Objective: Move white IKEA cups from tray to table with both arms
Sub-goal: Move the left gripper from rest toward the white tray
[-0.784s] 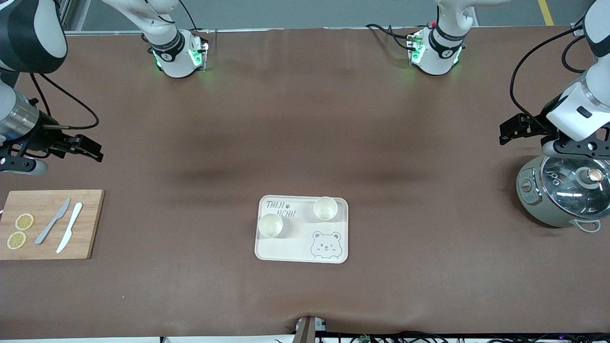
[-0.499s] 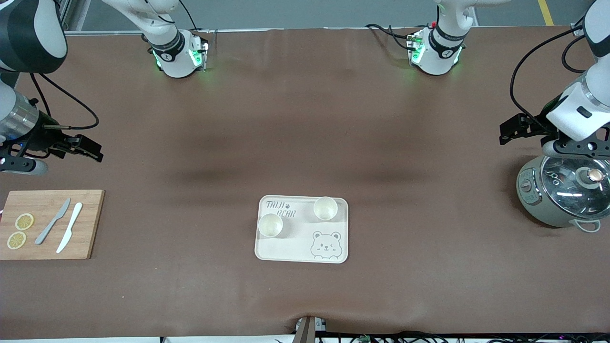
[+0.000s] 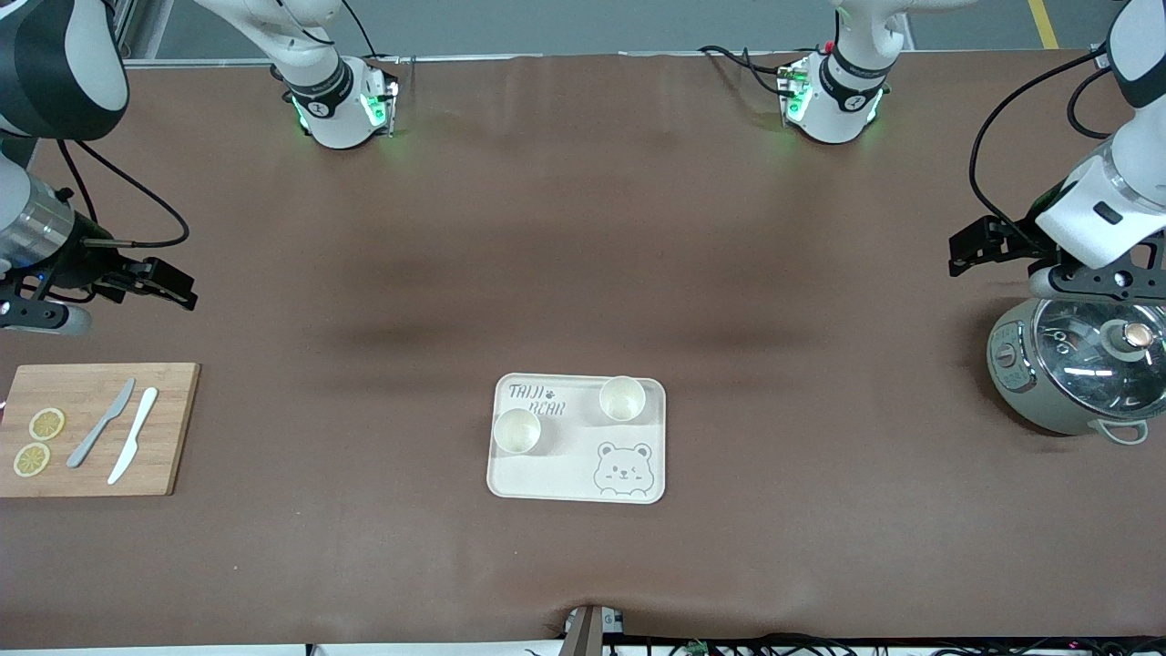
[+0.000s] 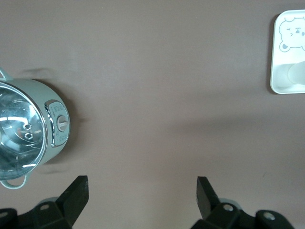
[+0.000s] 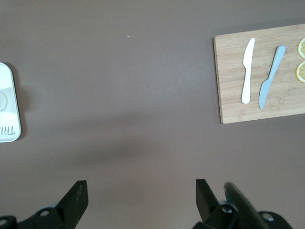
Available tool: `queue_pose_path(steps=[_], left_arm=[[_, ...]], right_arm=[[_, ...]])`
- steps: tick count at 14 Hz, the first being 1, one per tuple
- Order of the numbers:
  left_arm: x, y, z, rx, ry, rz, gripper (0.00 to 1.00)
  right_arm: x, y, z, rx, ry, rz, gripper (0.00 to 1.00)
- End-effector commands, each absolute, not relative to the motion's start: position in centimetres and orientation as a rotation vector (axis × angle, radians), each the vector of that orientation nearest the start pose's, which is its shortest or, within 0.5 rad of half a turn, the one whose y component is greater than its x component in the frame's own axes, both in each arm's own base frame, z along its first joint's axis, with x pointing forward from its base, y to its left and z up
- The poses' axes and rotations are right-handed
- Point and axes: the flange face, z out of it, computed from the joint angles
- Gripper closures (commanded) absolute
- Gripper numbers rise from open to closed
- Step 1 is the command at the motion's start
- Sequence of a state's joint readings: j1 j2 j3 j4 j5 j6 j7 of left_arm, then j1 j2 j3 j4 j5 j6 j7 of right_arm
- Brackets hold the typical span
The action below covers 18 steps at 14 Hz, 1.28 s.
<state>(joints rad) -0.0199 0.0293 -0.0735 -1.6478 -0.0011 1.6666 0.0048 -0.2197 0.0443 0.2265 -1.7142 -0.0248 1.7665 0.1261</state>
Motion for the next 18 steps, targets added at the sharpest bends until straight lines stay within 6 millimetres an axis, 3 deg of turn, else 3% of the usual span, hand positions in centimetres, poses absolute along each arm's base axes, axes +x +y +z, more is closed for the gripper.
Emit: queue_pose_path(steps=[1,3,6,8,10,14,18], left_arm=[[57.5,-6.9,59.1,-3.153,0.158,-0.028,0.00],[58.3,-10.0,59.2,-3.150,0.132,-0.042,0.00],[59.9,-15.1,57.3,-3.081,0.116,-0.029,0.00],[61.1,-16.2,56.3,-3.100,0.079,-0.022,0.00],[62.5,-20.6,55.3,-3.114,0.014,-0.034,0.00],[63.6,-27.6,50.1,-3.116,-0.090,-0.015,0.00],[63.9,-32.3,45.7,-3.139,-0.130,-0.045,0.00]], right_arm=[[57.3,0.1,55.5,-3.161,0.175,-0.035,0.00],[57.3,0.1,55.5,-3.161,0.175,-0.035,0.00],[57.2,0.1,55.5,-3.162,0.175,-0.028,0.00],[57.3,0.0,55.6,-3.161,0.178,-0.038,0.00],[57.5,0.0,56.0,-3.154,0.179,-0.054,0.00],[57.8,-0.2,56.3,-3.150,0.173,-0.051,0.00],[57.8,-0.5,56.9,-3.150,0.173,-0.063,0.00]])
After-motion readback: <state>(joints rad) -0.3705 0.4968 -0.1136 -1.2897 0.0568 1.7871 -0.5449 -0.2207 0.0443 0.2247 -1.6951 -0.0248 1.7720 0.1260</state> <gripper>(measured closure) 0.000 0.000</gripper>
